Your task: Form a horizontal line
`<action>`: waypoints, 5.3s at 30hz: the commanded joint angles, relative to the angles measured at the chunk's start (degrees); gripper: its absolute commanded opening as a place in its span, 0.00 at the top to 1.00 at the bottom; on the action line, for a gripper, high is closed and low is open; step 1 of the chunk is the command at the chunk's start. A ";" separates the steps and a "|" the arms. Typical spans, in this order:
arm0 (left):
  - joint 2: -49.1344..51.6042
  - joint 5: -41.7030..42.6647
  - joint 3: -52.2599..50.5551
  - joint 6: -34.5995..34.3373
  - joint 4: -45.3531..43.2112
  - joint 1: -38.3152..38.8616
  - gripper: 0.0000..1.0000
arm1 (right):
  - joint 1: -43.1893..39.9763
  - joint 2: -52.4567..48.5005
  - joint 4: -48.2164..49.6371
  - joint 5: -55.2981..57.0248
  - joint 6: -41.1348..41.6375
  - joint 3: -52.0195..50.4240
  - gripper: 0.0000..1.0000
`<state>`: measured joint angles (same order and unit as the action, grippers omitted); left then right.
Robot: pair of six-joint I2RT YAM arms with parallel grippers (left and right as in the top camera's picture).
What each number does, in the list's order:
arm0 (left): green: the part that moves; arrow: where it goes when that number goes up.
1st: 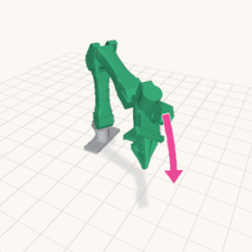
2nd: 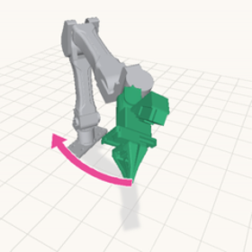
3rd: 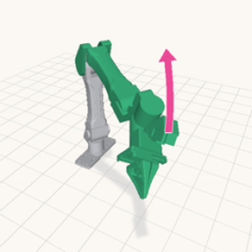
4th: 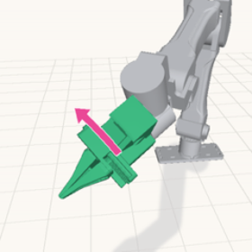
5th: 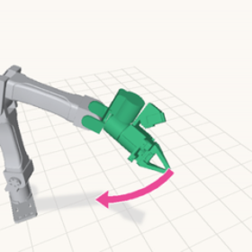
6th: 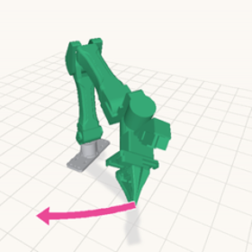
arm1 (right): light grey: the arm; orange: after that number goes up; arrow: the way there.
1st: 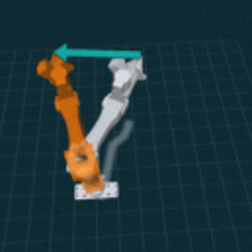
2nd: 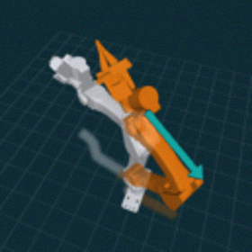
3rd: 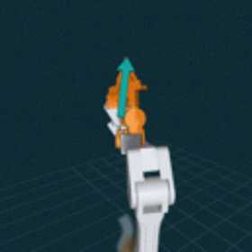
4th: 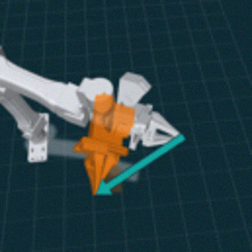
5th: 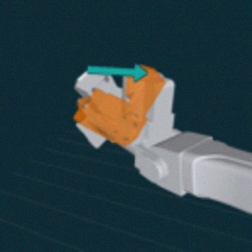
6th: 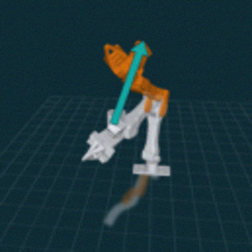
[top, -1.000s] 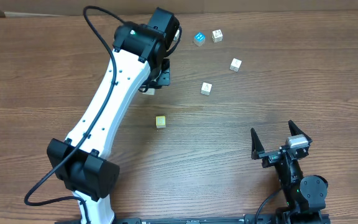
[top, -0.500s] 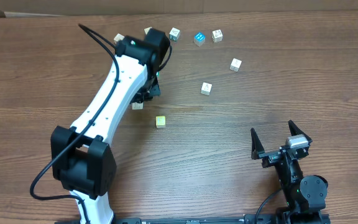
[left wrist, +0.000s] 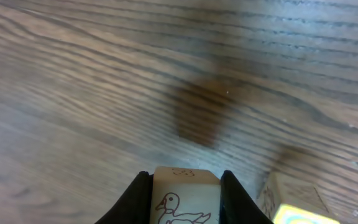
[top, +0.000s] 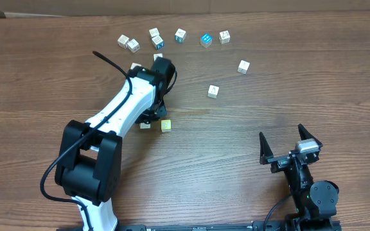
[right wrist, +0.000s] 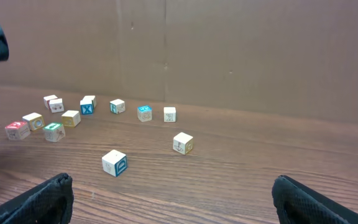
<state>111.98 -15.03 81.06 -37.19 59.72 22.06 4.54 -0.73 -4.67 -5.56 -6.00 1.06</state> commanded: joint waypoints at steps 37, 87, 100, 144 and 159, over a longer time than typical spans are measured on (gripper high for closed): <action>0.13 4.11 -3.34 6.36 -3.04 -1.53 0.67 | -0.15 0.57 0.26 0.04 -0.07 -0.59 0.00; 0.15 0.11 -5.14 7.61 -9.11 -1.53 0.96 | -0.15 0.57 0.26 0.04 -0.07 -0.59 0.00; 0.13 0.09 -7.50 7.67 -13.05 -1.57 0.96 | -0.15 0.57 0.26 0.04 -0.07 -0.59 0.00; 0.13 4.57 -3.30 7.58 -1.70 -6.75 0.96 | -0.15 0.57 0.26 0.04 -0.07 -0.59 0.00; 0.20 6.10 -3.96 7.39 -1.99 -6.62 0.96 | -0.15 0.57 0.26 0.04 -0.07 -0.59 0.00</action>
<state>111.98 -9.63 77.84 -29.43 57.89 15.27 4.54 -0.73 -4.69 -5.56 -5.98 1.06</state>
